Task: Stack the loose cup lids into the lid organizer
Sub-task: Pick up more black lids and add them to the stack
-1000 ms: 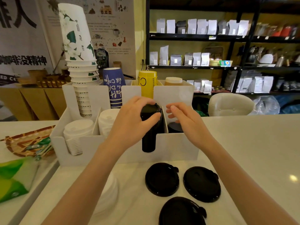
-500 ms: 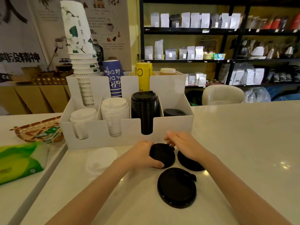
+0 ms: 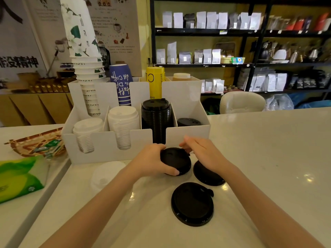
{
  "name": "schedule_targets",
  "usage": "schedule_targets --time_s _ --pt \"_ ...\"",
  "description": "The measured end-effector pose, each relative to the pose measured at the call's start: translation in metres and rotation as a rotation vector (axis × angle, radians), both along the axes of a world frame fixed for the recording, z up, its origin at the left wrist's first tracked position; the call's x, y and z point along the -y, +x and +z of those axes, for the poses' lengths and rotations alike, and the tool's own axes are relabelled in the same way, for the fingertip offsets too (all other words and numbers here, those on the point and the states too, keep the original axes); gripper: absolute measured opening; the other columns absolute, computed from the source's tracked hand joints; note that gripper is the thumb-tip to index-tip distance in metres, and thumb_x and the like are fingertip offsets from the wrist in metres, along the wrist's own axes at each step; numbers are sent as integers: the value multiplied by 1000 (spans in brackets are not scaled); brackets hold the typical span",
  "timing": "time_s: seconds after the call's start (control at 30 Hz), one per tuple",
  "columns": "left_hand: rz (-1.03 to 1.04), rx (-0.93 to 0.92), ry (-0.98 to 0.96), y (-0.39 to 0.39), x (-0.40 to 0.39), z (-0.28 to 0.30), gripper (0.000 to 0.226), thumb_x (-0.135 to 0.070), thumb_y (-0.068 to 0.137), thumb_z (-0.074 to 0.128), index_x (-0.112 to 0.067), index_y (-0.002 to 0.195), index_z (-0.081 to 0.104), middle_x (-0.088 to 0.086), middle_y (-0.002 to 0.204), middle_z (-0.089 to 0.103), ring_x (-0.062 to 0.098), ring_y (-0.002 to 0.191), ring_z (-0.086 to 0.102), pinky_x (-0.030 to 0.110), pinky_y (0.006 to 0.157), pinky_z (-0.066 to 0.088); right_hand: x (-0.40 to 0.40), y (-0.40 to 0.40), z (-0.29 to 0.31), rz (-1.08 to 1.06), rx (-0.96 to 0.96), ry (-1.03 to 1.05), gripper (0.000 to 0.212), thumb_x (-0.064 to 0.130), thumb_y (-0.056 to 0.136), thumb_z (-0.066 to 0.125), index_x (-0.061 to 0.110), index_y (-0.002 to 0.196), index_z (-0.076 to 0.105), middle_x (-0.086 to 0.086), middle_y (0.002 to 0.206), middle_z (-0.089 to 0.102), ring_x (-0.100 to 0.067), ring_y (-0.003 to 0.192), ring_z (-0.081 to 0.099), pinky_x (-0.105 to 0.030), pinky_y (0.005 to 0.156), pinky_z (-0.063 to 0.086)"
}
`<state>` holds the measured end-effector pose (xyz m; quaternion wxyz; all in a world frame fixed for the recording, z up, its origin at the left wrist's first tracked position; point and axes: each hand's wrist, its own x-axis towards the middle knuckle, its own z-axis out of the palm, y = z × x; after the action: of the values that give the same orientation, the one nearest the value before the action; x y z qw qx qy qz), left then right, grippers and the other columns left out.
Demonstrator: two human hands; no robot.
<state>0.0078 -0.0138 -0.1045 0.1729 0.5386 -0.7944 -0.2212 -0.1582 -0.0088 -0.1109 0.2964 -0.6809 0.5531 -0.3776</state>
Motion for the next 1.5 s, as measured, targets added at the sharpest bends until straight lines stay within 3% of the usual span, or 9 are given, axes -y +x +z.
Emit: schedule_targets --time_s 0.3,0.47,0.6,0.7,0.87,1.0,1.13,1.27,1.5 --pt "31 -288 -12 13 -5 36 71 -30 59 80 -15 122 50 -6 103 56 8 97 53 15 75 44 4 0 27 22 86 -202 37 30 95 31 14 104 64 -1 98 65 -3 88 57 -3 66 42" --pt "72 -376 -79 20 0 54 78 -32 57 81 -18 126 47 -1 116 59 14 106 57 28 90 45 12 4 52 61 92 -295 32 28 94 32 21 97 64 8 88 63 -2 88 57 -4 69 43" --pt "100 -454 -170 22 12 69 80 -30 55 81 -17 126 47 3 124 58 20 111 57 37 97 47 24 9 68 73 94 -379 30 26 95 32 24 94 62 0 92 63 -6 91 55 -3 70 41" --pt "93 -505 -253 23 27 78 75 -26 56 81 -16 124 49 -9 109 60 12 107 56 15 86 47 34 16 78 99 169 -414 27 24 95 33 23 97 60 7 88 61 0 89 52 3 68 37" --pt "129 -551 -329 22 56 82 80 -23 59 81 -16 129 43 -7 116 54 7 111 49 3 70 43 60 28 81 127 296 -390 33 24 94 34 16 121 52 3 112 56 -8 108 49 1 81 38" --pt "168 -559 -340 23 74 72 78 -23 64 77 -18 132 38 2 131 51 13 116 48 12 83 41 80 34 74 156 354 -331 38 28 95 31 20 130 43 2 130 50 -8 122 42 -18 104 33" --pt "186 -533 -331 25 85 68 73 -25 71 71 -19 134 35 2 133 49 13 117 46 22 91 37 95 41 66 188 372 -298 36 29 95 29 24 129 41 19 111 49 9 103 45 8 78 32" --pt "180 -482 -311 28 90 65 73 -29 74 68 -21 137 31 -1 140 43 9 123 39 22 94 31 103 41 61 162 378 -304 33 27 95 29 23 125 44 22 103 50 16 95 44 9 72 32" --pt "197 -451 -370 25 91 63 64 -31 73 69 -21 129 41 -1 135 49 8 118 43 22 90 35 110 37 56 119 335 -305 33 30 95 27 22 122 46 6 111 53 2 100 48 10 72 30"
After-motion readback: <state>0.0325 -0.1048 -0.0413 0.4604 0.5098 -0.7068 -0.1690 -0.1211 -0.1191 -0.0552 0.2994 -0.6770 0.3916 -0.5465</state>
